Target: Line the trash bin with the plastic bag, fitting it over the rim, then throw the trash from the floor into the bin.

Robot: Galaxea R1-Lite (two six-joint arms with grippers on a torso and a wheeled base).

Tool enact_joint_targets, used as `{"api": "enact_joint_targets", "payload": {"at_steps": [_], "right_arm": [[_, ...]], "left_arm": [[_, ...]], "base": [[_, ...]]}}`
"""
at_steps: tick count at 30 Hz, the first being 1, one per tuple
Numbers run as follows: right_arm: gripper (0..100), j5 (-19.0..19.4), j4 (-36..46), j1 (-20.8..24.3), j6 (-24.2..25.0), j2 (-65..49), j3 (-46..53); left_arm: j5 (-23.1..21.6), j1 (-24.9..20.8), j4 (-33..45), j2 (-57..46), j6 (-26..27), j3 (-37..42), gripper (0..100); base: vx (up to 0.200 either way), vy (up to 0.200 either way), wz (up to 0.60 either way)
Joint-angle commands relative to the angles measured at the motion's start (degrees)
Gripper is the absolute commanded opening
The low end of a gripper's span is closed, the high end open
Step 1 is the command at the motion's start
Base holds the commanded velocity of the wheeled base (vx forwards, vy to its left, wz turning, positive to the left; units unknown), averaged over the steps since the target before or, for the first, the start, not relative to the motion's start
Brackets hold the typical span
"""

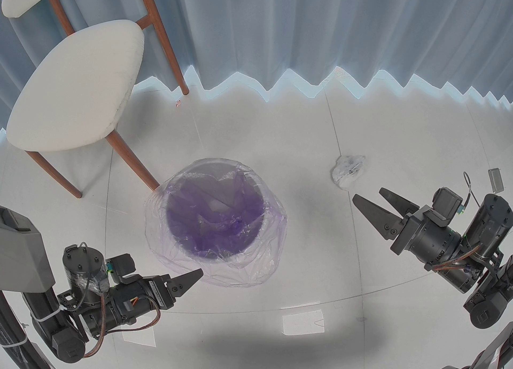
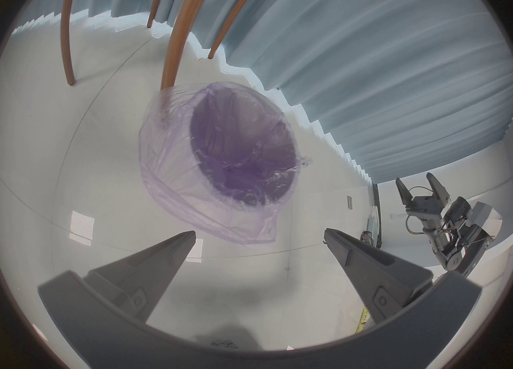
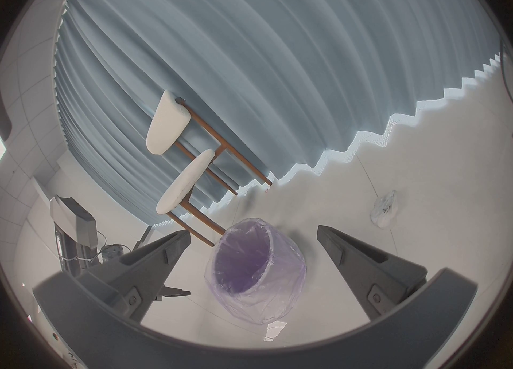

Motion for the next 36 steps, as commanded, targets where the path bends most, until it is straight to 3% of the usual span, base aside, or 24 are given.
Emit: {"api": "enact_joint_targets", "payload": {"at_steps": [1,13,16,28,36], "right_arm": [[100,-0.01,-0.04,0.16,-0.04,0.40,0.15],[100,-0.01,0.14,0.51,-1.27,0.58,0.77],[100,-0.18,-0.13,3.15,-1.44,1.63,1.65],[100,-1.06,-1.27,3.32,-3.20,1.28,1.82],[100,-1.15,-1.27,4.11,-3.90,1.46,2.00]], "left_arm": [[0.01,0.93,0.01,2.80,0.00,-0.50,100],[0.01,3.65,0.01,6.76,-0.09,-2.53,100],[-0.08,4.88,0.01,7.46,-0.09,-3.49,100],[-0.08,5.32,0.01,13.26,0.00,-4.37,100],[-0.08,9.37,-0.08,18.80,-0.09,-8.41,100]], "base": [[0.000,0.000,0.00],[0.000,0.000,0.00],[0.000,0.000,0.00],[0.000,0.000,0.00],[0.000,0.000,0.00]]}}
